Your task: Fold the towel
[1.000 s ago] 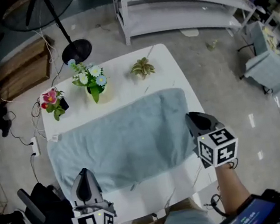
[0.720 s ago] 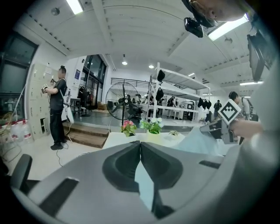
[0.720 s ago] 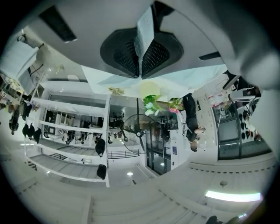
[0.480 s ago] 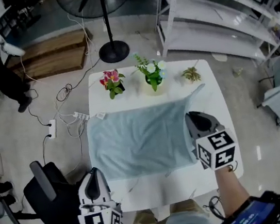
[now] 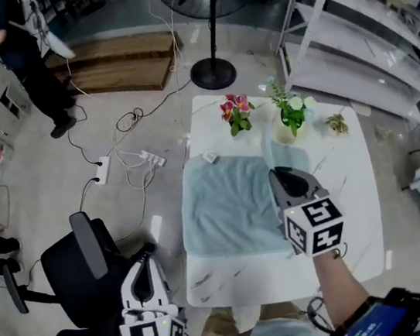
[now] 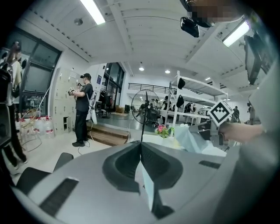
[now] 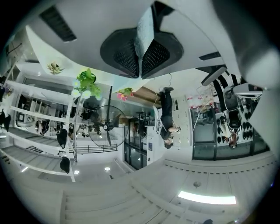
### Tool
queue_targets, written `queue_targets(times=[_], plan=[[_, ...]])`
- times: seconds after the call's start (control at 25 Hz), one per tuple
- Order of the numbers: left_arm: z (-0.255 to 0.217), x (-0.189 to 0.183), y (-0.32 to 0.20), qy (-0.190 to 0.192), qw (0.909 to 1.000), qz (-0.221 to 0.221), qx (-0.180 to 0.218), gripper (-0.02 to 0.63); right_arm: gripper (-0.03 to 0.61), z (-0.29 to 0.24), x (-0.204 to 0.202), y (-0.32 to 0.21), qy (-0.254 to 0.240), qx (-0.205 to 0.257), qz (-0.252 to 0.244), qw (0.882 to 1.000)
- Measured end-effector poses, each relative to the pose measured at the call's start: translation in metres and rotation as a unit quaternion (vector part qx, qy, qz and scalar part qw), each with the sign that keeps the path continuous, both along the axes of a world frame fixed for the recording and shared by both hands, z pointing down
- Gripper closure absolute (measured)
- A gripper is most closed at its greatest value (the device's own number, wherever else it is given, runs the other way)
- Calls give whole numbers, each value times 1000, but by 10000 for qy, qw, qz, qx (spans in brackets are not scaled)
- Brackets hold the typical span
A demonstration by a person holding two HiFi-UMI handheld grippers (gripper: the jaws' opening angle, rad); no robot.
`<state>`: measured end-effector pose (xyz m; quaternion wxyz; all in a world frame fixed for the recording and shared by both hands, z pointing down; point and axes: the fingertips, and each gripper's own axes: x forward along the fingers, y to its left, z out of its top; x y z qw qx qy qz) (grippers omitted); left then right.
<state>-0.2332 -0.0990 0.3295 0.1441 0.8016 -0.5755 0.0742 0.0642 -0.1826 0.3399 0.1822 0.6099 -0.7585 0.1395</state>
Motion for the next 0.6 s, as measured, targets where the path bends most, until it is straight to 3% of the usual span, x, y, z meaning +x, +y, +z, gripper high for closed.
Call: queue_targets(times=[0.24,0.6], plan=[[11,-36,0,77,9997,-192,-89,606,541,17,-65,-22,-9,-89,-366,9993],[28,-51,7,216,9990,-195,-333,604,540,62,-129,-36,150,-425,-733,9963]])
